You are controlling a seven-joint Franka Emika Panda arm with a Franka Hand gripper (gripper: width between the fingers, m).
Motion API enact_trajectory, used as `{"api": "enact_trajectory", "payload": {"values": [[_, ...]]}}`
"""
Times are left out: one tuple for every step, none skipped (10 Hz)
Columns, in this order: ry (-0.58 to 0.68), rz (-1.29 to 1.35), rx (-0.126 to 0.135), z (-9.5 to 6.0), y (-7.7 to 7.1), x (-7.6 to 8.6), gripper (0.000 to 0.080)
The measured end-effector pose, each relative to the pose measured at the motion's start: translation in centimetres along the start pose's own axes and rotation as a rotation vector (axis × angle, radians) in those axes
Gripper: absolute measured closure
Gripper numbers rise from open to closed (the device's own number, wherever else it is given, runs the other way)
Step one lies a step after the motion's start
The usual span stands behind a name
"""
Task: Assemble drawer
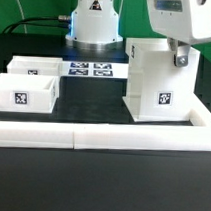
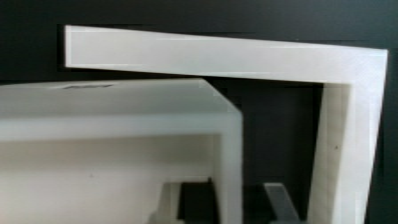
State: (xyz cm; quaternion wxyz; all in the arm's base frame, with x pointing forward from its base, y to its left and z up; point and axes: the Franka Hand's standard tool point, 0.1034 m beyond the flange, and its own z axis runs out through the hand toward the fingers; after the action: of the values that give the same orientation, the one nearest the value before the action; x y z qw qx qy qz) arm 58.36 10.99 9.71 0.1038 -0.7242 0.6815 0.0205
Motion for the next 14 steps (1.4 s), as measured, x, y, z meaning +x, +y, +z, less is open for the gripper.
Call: {"api": "enact_trajectory", "payload": {"values": [[-0.004, 0.010, 0.004, 0.1, -1.0, 0.2, 0.0761], [-0.006, 0.013, 0.012, 0.1, -1.9, 0.2, 0.0760], [-0.011, 0.016, 0.008, 0.3, -2.6, 0.1, 0.0760], [-0.019, 0.017, 0.006, 0.4, -3.8, -0.2, 0.0760], [-0.022, 0.019, 0.008, 0.6, -4.9, -0.1, 0.0760], [-0.022, 0.025, 0.011, 0.6, -5.8, -0.1, 0.0760], [-0.023, 0.024, 0.013, 0.7, -6.6, 0.0, 0.0760], [-0.026, 0.024, 0.002, 0.7, -6.9, 0.0, 0.0760], [-0.028, 0.025, -0.003, 0.7, -6.9, 0.0, 0.0758], [-0.028, 0.025, -0.003, 0.7, -6.9, 0.0, 0.0758], [-0.028, 0.023, -0.003, 0.7, -6.9, 0.0, 0.0758], [-0.028, 0.017, 0.001, 0.7, -7.0, 0.0, 0.0758], [-0.028, 0.013, 0.004, 0.6, -7.0, -0.1, 0.0567], [-0.028, 0.010, 0.006, 0.6, -7.1, -0.1, 0.0385]]}}
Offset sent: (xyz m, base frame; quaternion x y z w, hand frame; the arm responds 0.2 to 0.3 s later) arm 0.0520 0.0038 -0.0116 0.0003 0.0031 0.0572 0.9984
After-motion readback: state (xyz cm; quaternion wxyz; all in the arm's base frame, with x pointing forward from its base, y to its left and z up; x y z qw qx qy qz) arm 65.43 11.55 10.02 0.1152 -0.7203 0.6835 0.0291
